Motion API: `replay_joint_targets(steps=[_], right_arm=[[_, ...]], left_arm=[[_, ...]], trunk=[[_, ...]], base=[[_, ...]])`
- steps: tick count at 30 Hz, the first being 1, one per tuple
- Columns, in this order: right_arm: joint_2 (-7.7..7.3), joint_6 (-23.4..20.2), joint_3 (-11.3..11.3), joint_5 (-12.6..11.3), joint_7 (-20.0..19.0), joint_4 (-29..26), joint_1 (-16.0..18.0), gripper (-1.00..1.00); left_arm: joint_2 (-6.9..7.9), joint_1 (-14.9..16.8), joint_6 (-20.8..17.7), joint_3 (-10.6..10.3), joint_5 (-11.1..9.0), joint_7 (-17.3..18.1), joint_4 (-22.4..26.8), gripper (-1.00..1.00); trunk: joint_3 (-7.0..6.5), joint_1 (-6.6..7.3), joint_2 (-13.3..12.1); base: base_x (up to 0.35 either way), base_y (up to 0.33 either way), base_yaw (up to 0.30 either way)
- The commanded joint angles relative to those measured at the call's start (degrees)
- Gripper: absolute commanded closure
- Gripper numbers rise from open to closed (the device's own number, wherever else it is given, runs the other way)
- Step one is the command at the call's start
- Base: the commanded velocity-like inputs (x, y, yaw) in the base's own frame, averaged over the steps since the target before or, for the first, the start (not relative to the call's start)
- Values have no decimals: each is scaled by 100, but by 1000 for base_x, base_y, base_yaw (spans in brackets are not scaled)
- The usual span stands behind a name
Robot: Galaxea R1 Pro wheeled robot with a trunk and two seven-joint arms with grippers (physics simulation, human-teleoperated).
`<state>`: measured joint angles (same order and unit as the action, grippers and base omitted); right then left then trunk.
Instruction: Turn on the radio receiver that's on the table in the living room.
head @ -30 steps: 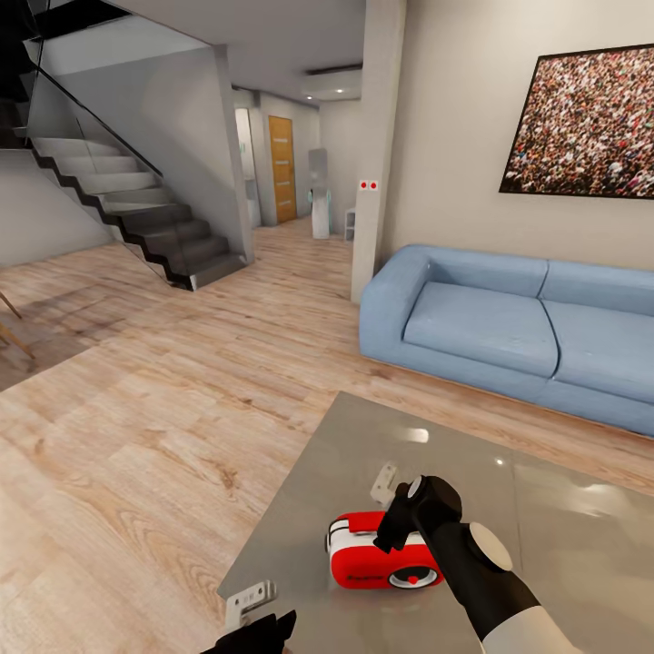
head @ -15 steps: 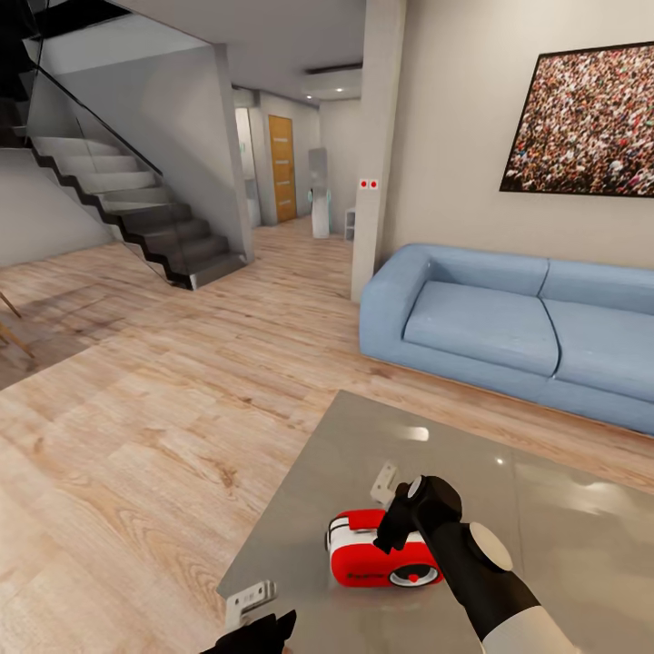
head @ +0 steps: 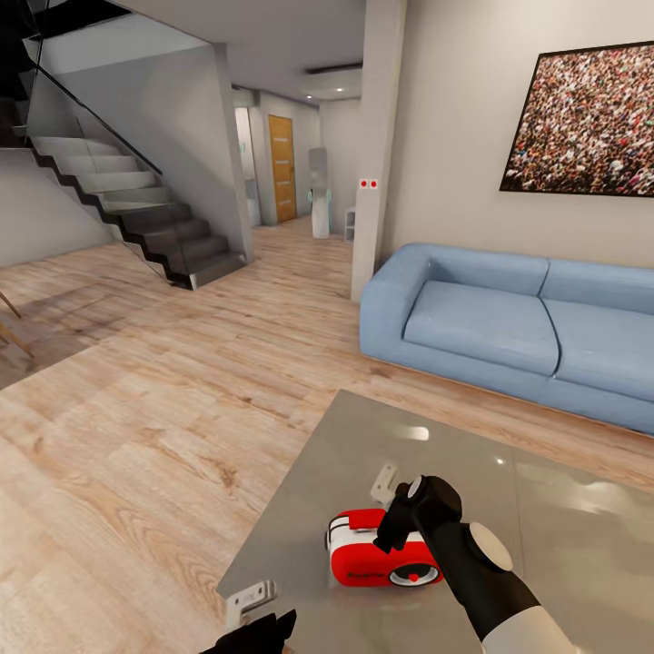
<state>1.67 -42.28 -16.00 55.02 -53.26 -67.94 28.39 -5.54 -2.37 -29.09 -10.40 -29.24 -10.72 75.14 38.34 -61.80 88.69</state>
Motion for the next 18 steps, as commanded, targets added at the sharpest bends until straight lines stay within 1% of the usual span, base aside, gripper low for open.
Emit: replay_joint_targets(steps=[1,6,10,14,18], right_arm=[[0,0,0,0,0,0,0,-100],[0,0,0,0,0,0,0,-100],[0,0,0,0,0,0,0,-100],[0,0,0,0,0,0,0,-100],[0,0,0,0,0,0,0,-100]], left_arm=[[3,0,0,-18,0,0,0,-100],[24,0,0,-116,-3,-3,21,-100],[52,-32,0,-138,4,-13,207,-100],[72,-253,5,-144,20,-94,580,-100],[78,-329,1,-146,23,-171,722,-100]], trunk=[[0,0,0],[0,0,0],[0,0,0],[0,0,0],[0,0,0]], base=[[0,0,0],[0,0,0],[0,0,0],[0,0,0],[0,0,0]])
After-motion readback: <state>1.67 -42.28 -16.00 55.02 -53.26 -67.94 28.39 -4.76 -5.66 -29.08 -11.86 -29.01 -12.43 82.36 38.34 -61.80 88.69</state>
